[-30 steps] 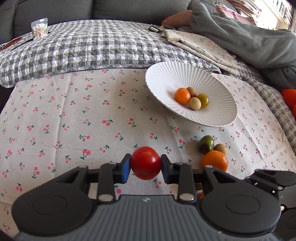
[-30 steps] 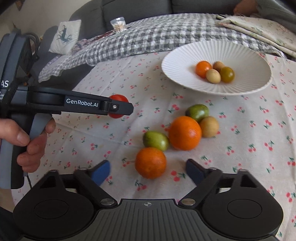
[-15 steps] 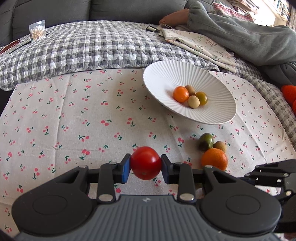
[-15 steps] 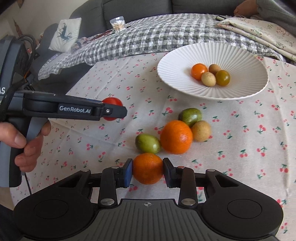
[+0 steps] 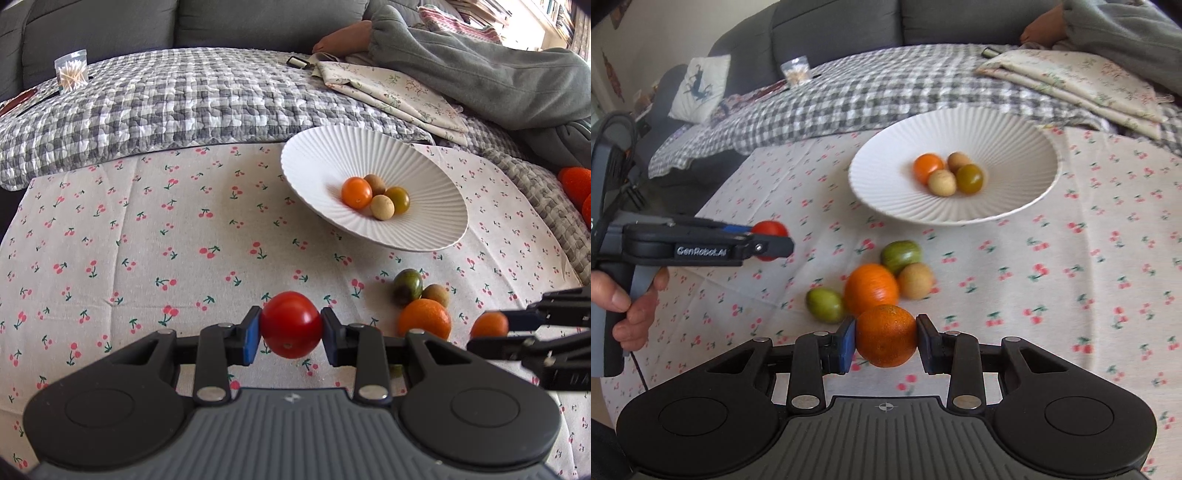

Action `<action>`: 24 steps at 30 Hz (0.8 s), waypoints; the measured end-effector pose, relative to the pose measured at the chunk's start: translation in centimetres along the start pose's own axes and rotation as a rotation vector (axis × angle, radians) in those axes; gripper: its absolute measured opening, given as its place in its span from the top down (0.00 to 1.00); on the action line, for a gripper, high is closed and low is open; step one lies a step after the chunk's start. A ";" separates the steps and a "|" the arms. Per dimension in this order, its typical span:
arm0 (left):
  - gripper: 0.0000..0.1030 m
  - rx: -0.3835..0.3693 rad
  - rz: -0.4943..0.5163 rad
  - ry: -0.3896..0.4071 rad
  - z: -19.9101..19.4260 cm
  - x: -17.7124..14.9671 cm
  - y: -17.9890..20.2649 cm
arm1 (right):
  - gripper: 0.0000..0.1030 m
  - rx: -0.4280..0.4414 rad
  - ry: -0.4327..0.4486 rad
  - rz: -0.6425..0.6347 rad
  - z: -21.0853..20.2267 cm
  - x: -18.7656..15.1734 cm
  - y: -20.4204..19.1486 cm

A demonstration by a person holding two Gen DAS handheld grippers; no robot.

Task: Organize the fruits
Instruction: 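Carry the red tomato and the orange over the white bowl with both tools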

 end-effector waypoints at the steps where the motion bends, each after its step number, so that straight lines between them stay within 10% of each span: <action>1: 0.69 -0.001 0.002 0.002 0.0 0.1 0.0 | 0.68 -0.006 0.005 0.004 -0.2 0.1 0.4; 24: 0.69 -0.062 0.093 0.106 -0.1 4.1 4.5 | 0.68 -0.117 0.131 0.044 -2.8 4.0 5.5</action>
Point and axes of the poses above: each gripper's, at about its wrist camera, not at the fingertips, and z roughly the way its jaws point, y to its right, x to its top, the point moved 9 cm from there along z, roughly the way its jaws point, and after that the axes turned 6 degrees about -z, right-handed, at the moved point
